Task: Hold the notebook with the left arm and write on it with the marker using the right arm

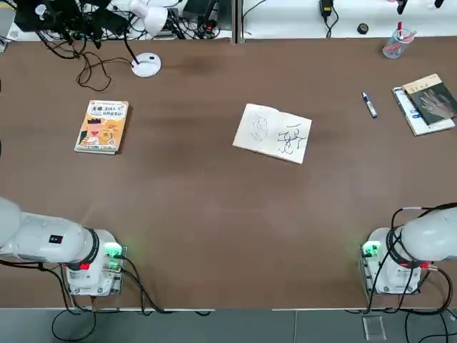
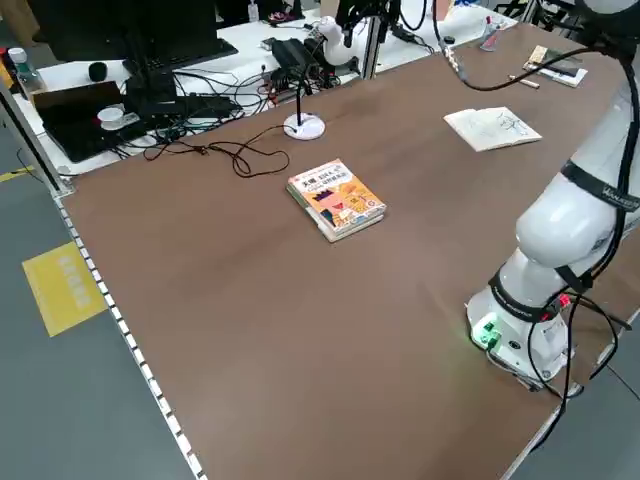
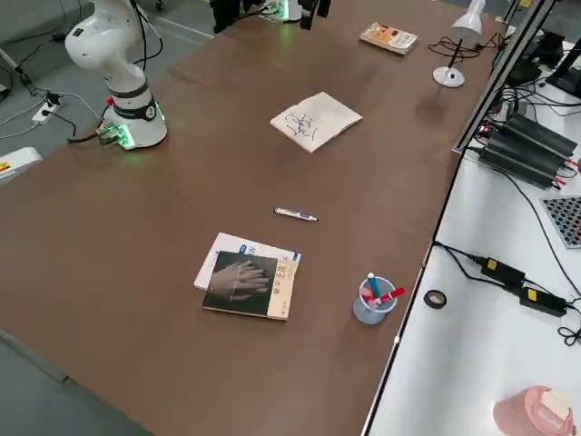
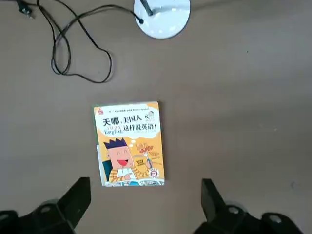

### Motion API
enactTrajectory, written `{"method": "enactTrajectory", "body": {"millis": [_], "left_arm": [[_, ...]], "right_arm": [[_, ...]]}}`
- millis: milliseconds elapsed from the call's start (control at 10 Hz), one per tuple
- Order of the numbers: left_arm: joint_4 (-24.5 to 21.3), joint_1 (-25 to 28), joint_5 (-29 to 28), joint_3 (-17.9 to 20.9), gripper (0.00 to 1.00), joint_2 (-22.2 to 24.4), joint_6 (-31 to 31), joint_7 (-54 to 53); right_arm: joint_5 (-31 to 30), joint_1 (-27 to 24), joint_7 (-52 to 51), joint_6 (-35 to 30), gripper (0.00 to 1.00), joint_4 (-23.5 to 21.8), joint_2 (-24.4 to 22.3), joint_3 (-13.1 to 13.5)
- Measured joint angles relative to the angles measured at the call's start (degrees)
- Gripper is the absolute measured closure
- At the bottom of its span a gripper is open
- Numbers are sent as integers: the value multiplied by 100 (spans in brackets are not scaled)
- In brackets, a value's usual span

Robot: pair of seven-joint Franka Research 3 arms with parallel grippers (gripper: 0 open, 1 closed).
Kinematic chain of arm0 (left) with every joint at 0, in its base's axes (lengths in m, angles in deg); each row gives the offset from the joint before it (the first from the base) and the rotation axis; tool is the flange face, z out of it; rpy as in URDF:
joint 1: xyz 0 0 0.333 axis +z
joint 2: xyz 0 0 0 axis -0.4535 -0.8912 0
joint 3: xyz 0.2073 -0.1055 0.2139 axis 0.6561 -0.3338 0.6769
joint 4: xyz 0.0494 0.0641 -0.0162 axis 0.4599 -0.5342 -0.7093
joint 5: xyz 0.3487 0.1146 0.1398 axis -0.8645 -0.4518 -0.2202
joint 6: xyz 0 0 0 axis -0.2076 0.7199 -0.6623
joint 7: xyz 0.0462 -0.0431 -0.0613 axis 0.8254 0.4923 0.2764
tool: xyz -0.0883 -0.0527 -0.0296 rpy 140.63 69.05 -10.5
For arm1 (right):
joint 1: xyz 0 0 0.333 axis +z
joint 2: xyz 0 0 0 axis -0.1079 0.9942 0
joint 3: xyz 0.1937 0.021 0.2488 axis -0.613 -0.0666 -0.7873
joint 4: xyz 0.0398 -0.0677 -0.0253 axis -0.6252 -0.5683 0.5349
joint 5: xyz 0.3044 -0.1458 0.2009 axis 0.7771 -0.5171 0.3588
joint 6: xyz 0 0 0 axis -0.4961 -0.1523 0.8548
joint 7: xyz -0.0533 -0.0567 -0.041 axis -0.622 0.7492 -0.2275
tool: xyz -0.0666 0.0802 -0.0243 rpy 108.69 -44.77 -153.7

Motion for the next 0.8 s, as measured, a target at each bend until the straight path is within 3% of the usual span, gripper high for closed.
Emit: {"method": "enactTrajectory", "body": {"millis": [300,800], "left_arm": [[67,0,8,40,0,226,410,-116],[726,-19,78,45,0,325,1226,-118]], "right_arm": [[54,46,45,277,0,-495,-396,234],[72,47,70,849,0,-1281,-941,277]]}}
